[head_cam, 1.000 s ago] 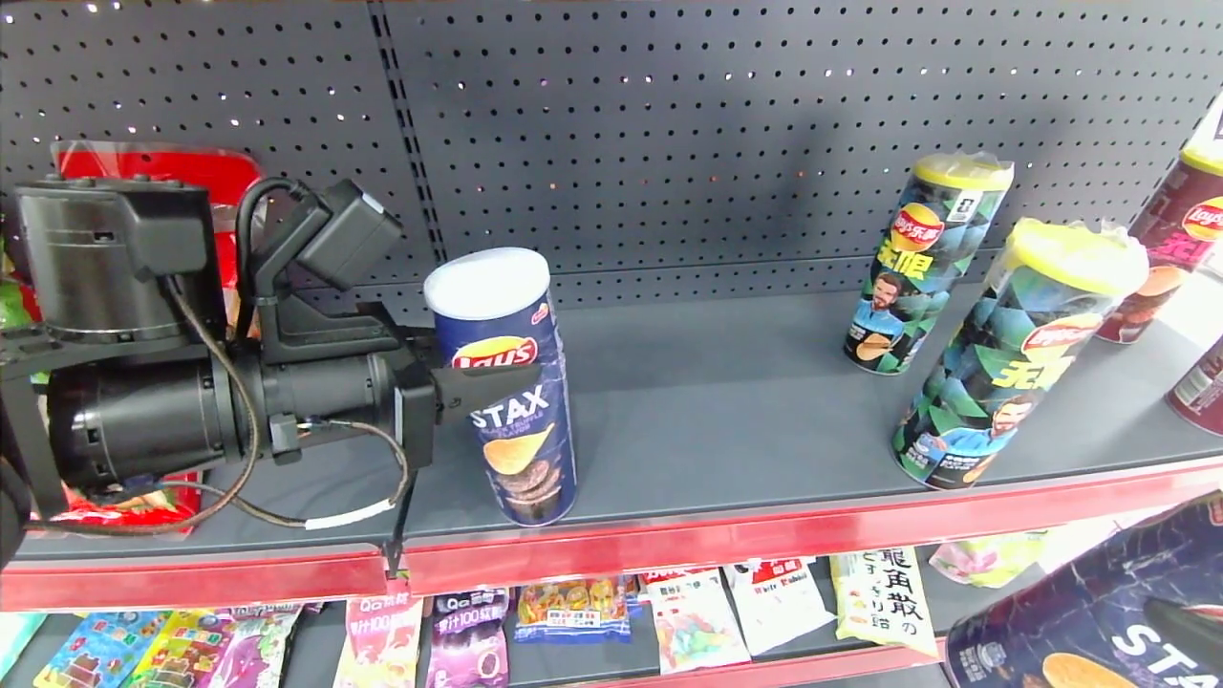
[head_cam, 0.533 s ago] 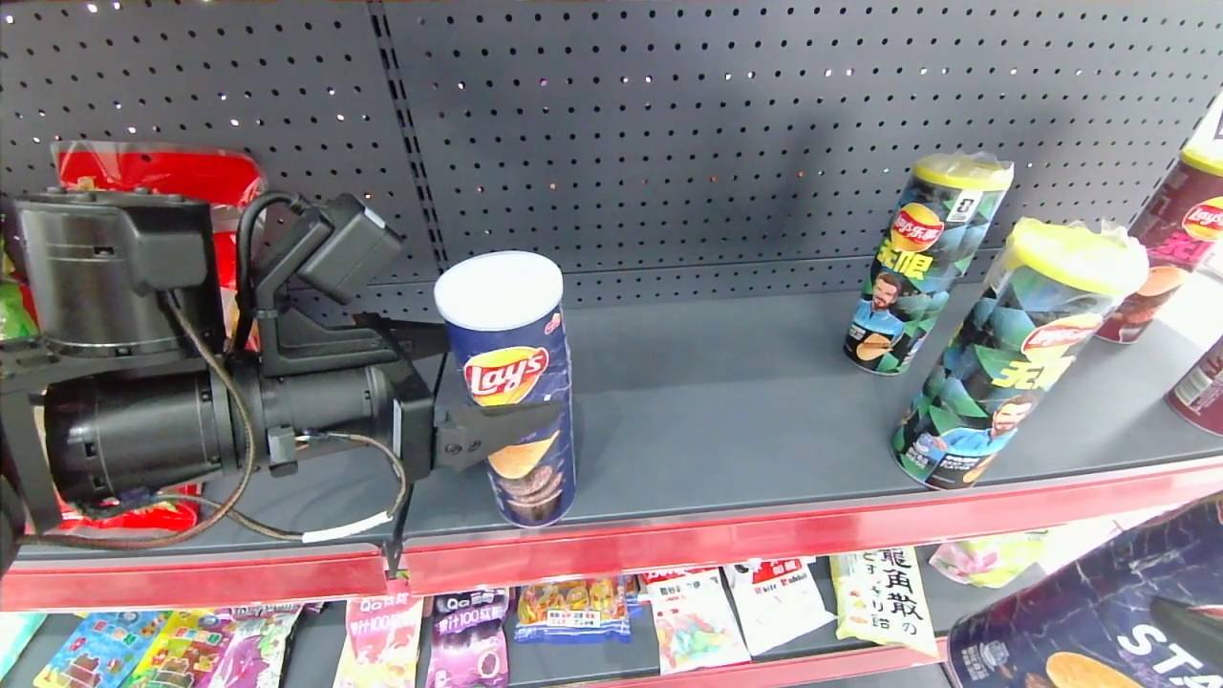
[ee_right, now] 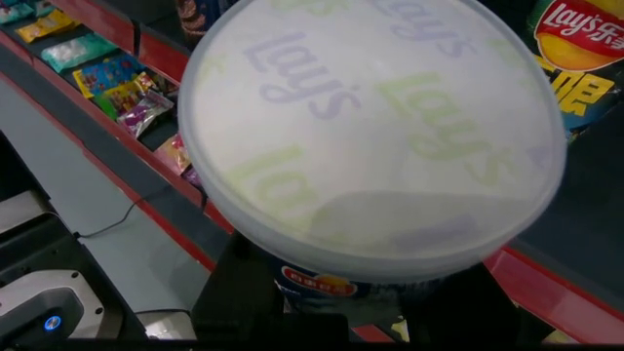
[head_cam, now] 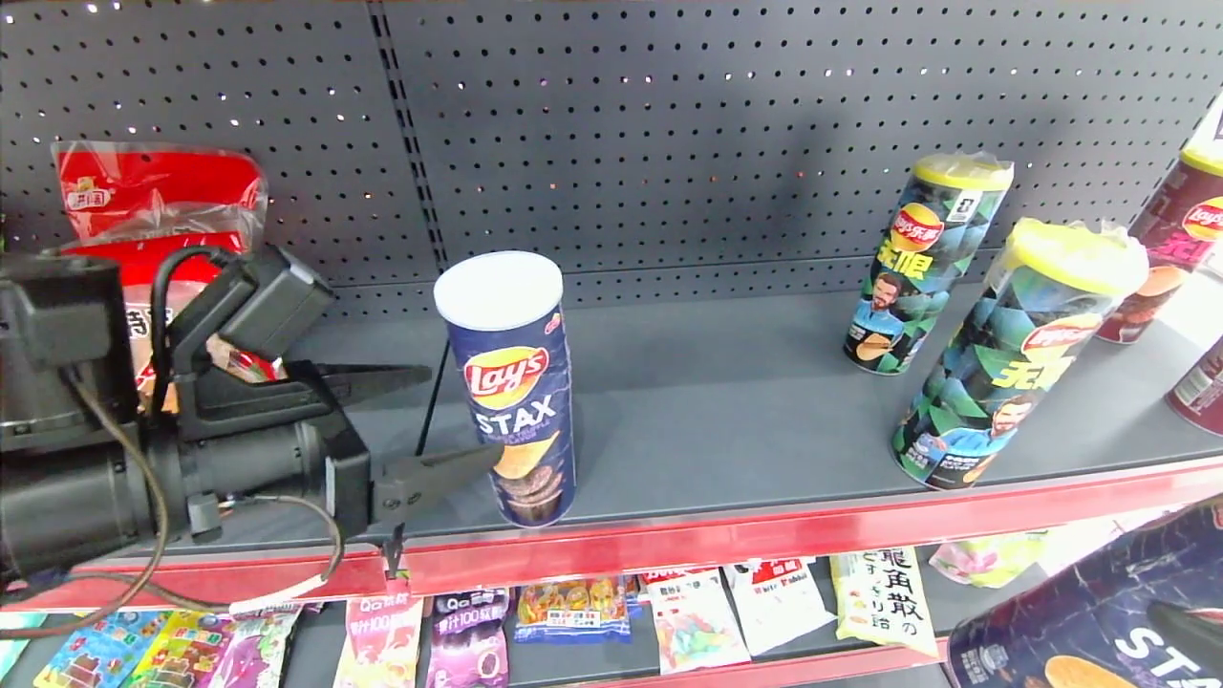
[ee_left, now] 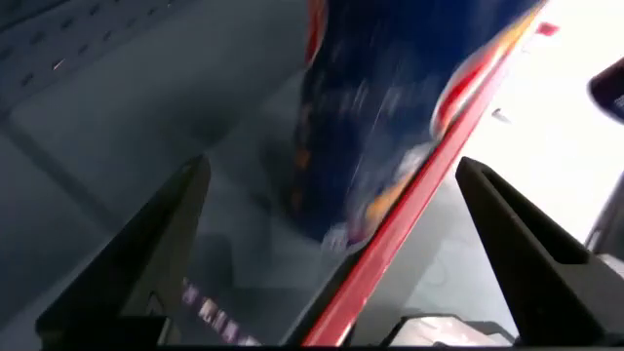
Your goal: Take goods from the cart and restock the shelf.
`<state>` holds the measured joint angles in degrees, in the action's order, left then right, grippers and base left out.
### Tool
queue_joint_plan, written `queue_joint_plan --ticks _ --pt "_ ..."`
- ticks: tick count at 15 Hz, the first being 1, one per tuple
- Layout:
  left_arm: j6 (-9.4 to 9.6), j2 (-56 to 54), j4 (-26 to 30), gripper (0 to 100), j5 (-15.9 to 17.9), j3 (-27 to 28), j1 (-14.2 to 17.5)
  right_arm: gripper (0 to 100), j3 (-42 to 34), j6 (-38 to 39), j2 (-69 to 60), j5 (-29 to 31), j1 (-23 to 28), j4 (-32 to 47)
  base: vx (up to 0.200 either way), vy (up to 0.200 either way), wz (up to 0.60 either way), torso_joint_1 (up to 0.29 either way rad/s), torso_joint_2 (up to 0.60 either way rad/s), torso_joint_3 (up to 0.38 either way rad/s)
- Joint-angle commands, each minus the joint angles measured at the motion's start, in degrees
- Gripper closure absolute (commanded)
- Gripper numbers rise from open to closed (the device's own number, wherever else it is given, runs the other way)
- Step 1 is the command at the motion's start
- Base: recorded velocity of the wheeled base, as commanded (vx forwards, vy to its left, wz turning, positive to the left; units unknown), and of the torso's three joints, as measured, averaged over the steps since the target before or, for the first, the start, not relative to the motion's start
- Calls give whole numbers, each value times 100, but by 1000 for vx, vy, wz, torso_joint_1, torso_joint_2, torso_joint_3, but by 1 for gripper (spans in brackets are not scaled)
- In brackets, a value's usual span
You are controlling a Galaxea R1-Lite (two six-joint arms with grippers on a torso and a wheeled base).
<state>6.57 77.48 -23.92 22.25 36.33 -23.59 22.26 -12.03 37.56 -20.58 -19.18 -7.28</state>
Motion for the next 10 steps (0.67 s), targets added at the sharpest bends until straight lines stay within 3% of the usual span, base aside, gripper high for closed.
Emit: queue_joint_plan --ticks 1,2,3,4,6,9,10 --pt "28 -928 28 0 -511 -653 346 100 -90 -1 6 -8 -7 -2 0 0 0 0 0 0" --pt "20 -1218 98 0 -1056 -812 346 100 -143 -1 6 -8 2 -2 0 0 0 0 0 0" --pt "20 -1244 107 0 -1144 -838 346 100 -152 -1 -3 1 2 -2 0 0 0 0 0 0" --pt "-7 -1447 -166 0 -1697 -1242 355 100 -248 -1 -21 10 2 -11 0 0 0 0 0 0" --pt "20 -1895 -280 0 -2128 -1603 443 100 -257 -10 -3 151 10 -19 0 0 0 0 0 0" --pt "169 -2053 -271 0 -2313 -1567 557 100 -257 -36 50 1188 177 -37 0 0 0 0 0 0" --pt "239 -2062 -271 0 -2313 -1541 557 100 -266 -10 50 1258 169 -28 0 0 0 0 0 0"
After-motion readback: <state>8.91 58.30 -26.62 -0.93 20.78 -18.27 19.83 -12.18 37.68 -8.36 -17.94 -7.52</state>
